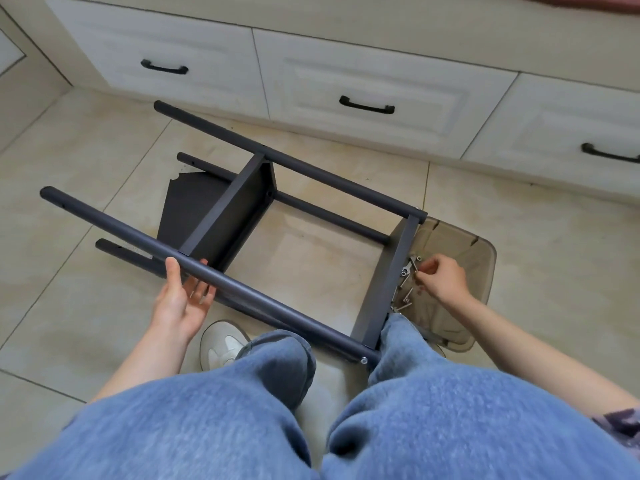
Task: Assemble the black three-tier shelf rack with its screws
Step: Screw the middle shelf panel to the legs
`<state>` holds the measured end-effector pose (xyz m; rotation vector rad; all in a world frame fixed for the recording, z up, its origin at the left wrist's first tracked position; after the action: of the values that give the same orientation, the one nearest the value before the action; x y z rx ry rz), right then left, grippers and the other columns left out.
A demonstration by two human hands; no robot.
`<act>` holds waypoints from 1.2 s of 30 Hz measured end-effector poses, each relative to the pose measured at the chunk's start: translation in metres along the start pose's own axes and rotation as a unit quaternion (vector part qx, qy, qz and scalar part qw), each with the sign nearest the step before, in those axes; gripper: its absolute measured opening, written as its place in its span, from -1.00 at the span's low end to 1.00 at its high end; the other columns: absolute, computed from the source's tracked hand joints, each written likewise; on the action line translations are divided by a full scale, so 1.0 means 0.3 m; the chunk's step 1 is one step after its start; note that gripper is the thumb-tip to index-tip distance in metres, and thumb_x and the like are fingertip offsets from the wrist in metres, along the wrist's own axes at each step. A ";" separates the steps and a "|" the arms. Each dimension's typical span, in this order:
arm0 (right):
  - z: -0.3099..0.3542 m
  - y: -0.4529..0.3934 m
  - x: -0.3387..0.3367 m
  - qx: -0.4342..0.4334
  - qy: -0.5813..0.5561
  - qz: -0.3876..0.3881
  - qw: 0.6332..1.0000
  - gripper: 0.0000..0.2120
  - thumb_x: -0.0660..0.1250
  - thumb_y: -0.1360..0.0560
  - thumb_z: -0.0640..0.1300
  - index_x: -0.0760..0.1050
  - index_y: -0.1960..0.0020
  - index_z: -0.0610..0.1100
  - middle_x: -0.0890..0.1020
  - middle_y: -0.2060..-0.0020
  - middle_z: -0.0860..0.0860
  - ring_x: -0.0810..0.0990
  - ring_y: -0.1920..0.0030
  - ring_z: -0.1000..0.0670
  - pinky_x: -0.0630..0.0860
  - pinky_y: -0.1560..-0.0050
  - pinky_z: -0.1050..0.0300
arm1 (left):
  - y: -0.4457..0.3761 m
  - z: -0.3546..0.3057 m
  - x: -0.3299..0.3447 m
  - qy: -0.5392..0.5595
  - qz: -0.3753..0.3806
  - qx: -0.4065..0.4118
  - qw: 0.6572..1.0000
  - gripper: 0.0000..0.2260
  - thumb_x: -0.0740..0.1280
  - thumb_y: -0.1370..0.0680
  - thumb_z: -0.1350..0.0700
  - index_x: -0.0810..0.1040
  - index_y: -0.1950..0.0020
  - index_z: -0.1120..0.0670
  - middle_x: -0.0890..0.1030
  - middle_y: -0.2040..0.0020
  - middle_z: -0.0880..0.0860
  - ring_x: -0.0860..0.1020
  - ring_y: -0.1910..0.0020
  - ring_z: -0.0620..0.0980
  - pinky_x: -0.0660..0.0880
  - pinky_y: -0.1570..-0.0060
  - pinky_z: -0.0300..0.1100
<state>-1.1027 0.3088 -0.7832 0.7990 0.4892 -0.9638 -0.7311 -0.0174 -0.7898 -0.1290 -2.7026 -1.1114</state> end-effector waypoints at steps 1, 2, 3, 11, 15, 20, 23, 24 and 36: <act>0.019 0.018 -0.013 -0.001 -0.022 0.006 1.000 -0.93 0.41 -0.47 -0.31 0.56 0.06 -0.20 0.69 0.14 -0.19 0.68 0.13 -0.19 0.64 0.00 -0.11 | 0.000 0.001 0.001 0.005 0.002 -0.004 1.000 -0.63 0.27 -0.61 -0.22 0.49 -0.30 -0.02 0.69 -0.14 0.04 0.64 -0.15 0.02 0.58 -0.05 -0.04; 0.045 0.036 -0.027 -0.008 -0.035 0.009 0.999 -0.93 0.43 -0.48 -0.29 0.57 0.05 -0.20 0.69 0.17 -0.16 0.69 0.16 -0.16 0.65 0.03 -0.11 | -0.001 0.001 0.001 0.011 0.003 -0.008 1.000 -0.65 0.28 -0.61 -0.22 0.51 -0.26 -0.02 0.70 -0.12 0.04 0.64 -0.14 0.02 0.58 -0.01 -0.04; 0.077 0.054 -0.045 -0.021 -0.039 0.009 0.999 -0.92 0.44 -0.48 -0.27 0.59 0.05 -0.18 0.69 0.20 -0.11 0.69 0.16 -0.13 0.66 0.04 -0.10 | -0.002 0.001 -0.001 0.014 0.005 -0.012 1.000 -0.66 0.29 -0.60 -0.21 0.52 -0.24 -0.02 0.71 -0.10 0.04 0.65 -0.14 0.02 0.58 0.02 -0.05; 0.502 0.221 -0.068 -0.127 -0.077 0.139 0.979 -0.91 0.50 -0.45 -0.28 0.59 0.10 -0.21 0.73 0.28 -0.09 0.73 0.19 -0.10 0.64 0.13 0.08 | -0.009 0.006 0.002 0.051 0.028 -0.032 0.998 -0.58 0.34 -0.60 -0.15 0.51 -0.38 0.03 0.75 0.00 0.05 0.67 -0.13 0.03 0.59 0.02 -0.07; 0.759 0.275 0.016 -0.185 -0.025 0.228 0.956 -0.91 0.49 -0.45 -0.30 0.59 0.10 -0.27 0.73 0.24 -0.16 0.73 0.16 -0.15 0.67 0.04 0.02 | -0.019 0.009 0.001 0.077 0.045 -0.043 0.995 -0.59 0.37 -0.58 -0.10 0.51 -0.37 0.05 0.75 0.00 0.08 0.70 -0.08 0.01 0.58 0.01 -0.08; 0.954 0.294 0.195 -0.218 0.056 0.311 0.923 -0.93 0.46 -0.47 -0.30 0.58 0.15 -0.23 0.72 0.30 -0.10 0.73 0.27 -0.01 0.63 0.22 0.24 | -0.023 0.016 0.005 0.112 0.076 -0.047 0.990 -0.50 0.45 -0.41 -0.09 0.54 -0.29 0.08 0.74 -0.04 0.12 0.71 -0.06 0.04 0.57 -0.08 -0.07; 0.994 0.278 0.336 -0.216 0.087 0.335 0.913 -0.94 0.45 -0.47 -0.28 0.58 0.11 -0.24 0.73 0.27 -0.12 0.73 0.25 0.01 0.66 0.15 0.18 | -0.029 0.015 0.003 0.117 0.090 -0.042 0.988 -0.52 0.44 -0.41 -0.07 0.55 -0.27 0.09 0.74 -0.03 0.14 0.73 0.01 0.04 0.55 -0.13 -0.03; 0.998 0.273 0.389 -0.213 0.089 0.341 0.911 -0.94 0.45 -0.47 -0.28 0.58 0.10 -0.24 0.73 0.26 -0.13 0.73 0.24 0.00 0.66 0.14 0.17 | -0.032 0.014 0.001 0.115 0.091 -0.041 0.988 -0.52 0.44 -0.41 -0.07 0.55 -0.26 0.09 0.73 -0.04 0.15 0.73 0.01 0.04 0.54 -0.14 -0.03; 0.786 0.276 0.820 0.038 -0.180 0.390 0.902 -0.96 0.40 -0.53 -0.31 0.56 0.04 -0.27 0.71 0.24 -0.13 0.70 0.29 0.06 0.61 0.24 0.28 | -0.040 -0.020 -0.021 -0.002 0.091 0.026 0.996 -0.66 0.45 -0.36 -0.12 0.64 -0.04 0.04 0.70 0.03 0.12 0.67 0.03 0.04 0.53 -0.10 -0.06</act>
<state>-0.9027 0.0210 -0.7736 0.7678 -0.2025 -0.3569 -0.7258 -0.0301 -0.7953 -0.3610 -2.6578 -0.9886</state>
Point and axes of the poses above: each hand's wrist, its own y-axis away from the middle knuckle, its own x-axis out of the palm, z = x × y, the point moved 8 cm from there along -y, towards the middle knuckle
